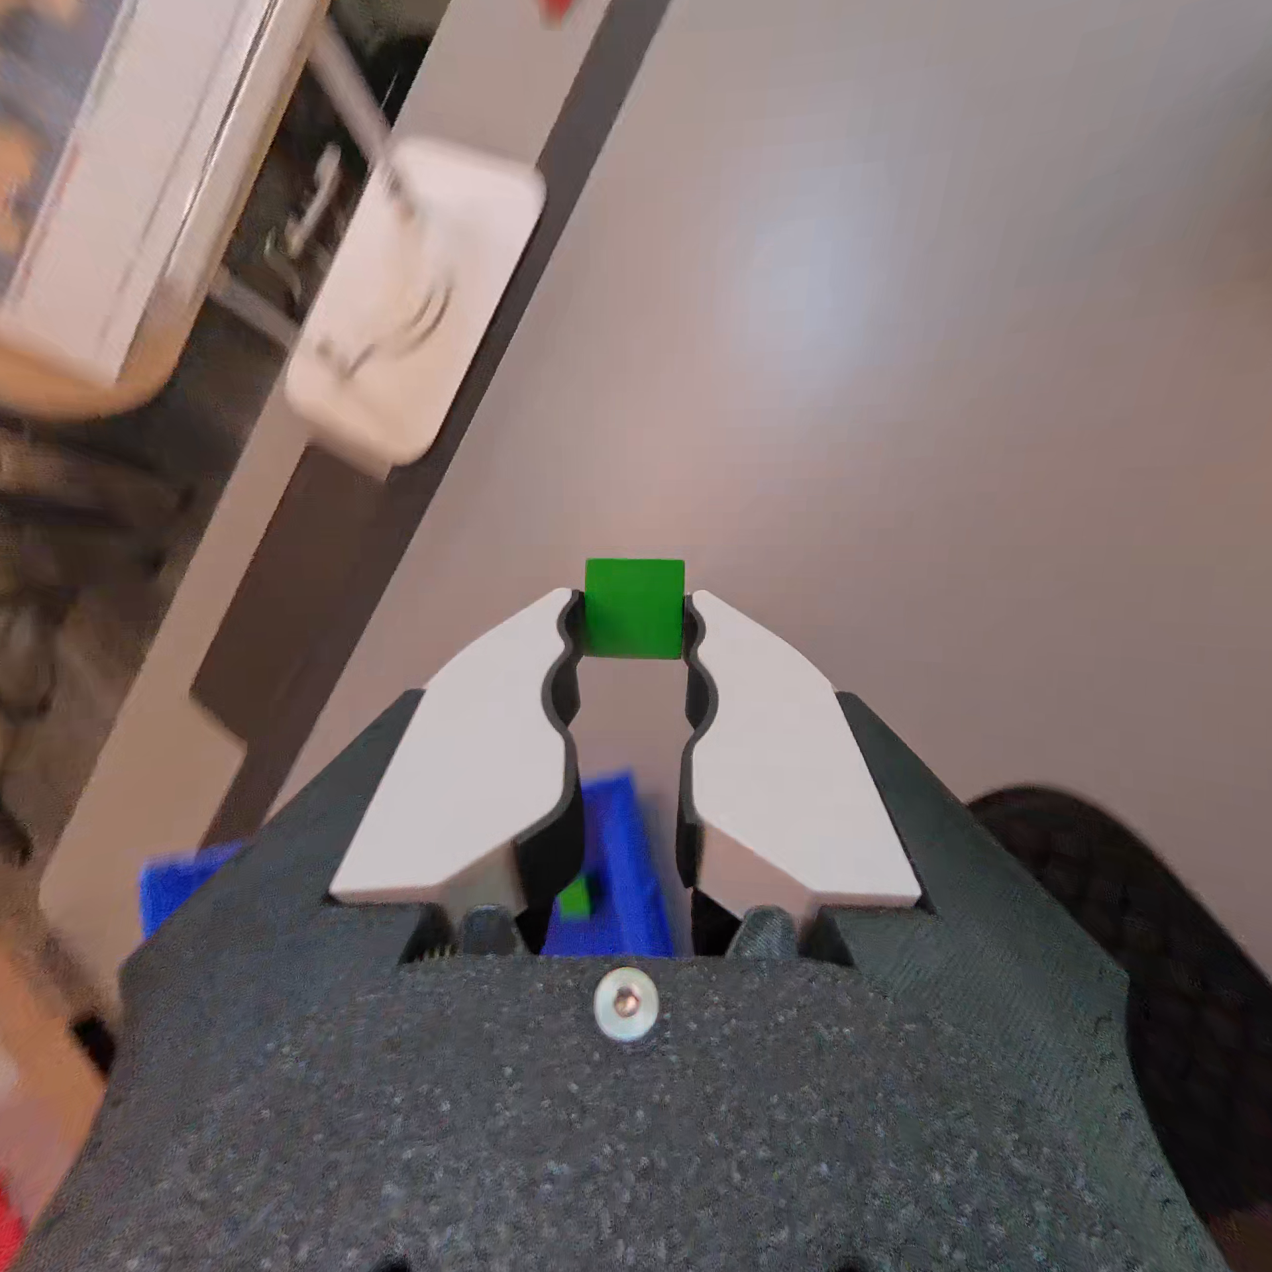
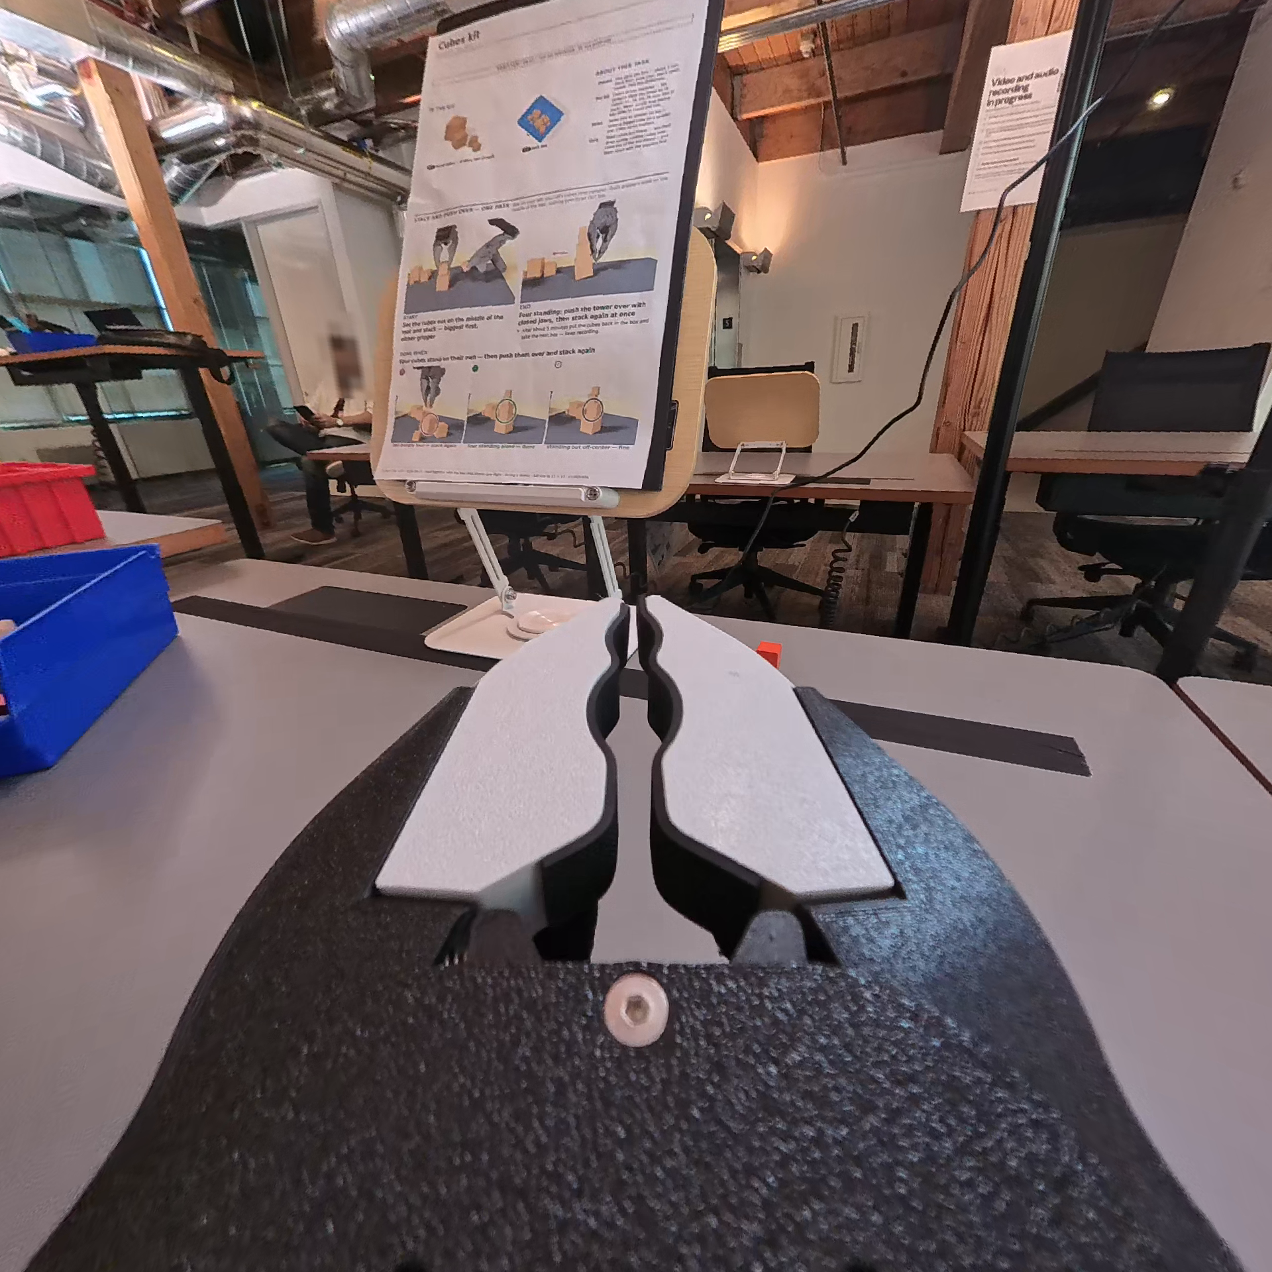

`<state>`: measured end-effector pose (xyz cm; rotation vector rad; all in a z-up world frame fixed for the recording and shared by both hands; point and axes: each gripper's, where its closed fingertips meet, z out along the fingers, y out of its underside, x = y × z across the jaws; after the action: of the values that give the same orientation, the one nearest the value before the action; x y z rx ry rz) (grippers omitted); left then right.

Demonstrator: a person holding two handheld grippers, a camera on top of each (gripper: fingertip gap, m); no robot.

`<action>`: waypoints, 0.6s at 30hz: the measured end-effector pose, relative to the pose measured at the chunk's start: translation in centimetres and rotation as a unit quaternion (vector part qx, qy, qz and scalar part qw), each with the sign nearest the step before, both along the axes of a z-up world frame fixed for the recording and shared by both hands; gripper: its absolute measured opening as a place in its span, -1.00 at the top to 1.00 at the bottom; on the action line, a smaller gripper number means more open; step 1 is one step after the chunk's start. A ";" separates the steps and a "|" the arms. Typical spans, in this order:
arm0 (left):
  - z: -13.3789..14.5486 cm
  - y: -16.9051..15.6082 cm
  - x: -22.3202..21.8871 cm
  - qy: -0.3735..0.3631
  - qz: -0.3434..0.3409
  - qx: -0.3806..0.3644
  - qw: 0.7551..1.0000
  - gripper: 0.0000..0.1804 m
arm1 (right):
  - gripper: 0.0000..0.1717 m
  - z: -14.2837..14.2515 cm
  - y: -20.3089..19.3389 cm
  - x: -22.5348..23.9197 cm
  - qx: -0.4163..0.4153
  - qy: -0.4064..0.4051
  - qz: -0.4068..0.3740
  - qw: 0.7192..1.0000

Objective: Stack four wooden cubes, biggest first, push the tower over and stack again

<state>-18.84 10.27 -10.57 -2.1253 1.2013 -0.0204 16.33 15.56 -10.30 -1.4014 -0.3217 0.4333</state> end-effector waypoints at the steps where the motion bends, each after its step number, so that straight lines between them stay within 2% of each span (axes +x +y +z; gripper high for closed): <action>1: -0.3 -0.1 -3.0 0.009 0.035 -0.012 0.999 0.70 | 0.98 0.0 0.0 0.0 0.001 0.000 0.001 1.000; 5: -4.4 -1.9 -13.6 0.045 0.152 -0.091 0.983 0.70 | 0.98 0.0 -0.1 -0.4 0.000 -0.002 0.005 1.000; 8: -8.3 -3.7 -18.9 0.086 0.192 -0.142 0.967 0.70 | 0.98 0.0 -0.2 -0.6 0.000 -0.005 0.007 1.000; 11: -11.1 -4.6 -21.9 0.116 0.189 -0.170 0.960 0.70 | 0.98 -0.2 -0.2 -0.8 -0.002 -0.008 0.008 1.000; 15: -13.6 -4.2 -23.8 0.202 0.118 -0.167 0.958 0.70 | 0.98 -0.6 0.0 -1.0 -0.007 -0.012 0.008 1.000; 18: -15.4 -3.9 -24.5 0.234 0.109 -0.194 0.946 0.70 | 0.98 -0.6 0.0 -0.8 -0.007 -0.013 0.006 1.000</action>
<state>-43.38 6.38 -25.97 -2.7046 1.2944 0.3966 15.48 15.55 -10.89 -1.4195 -0.3494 0.4290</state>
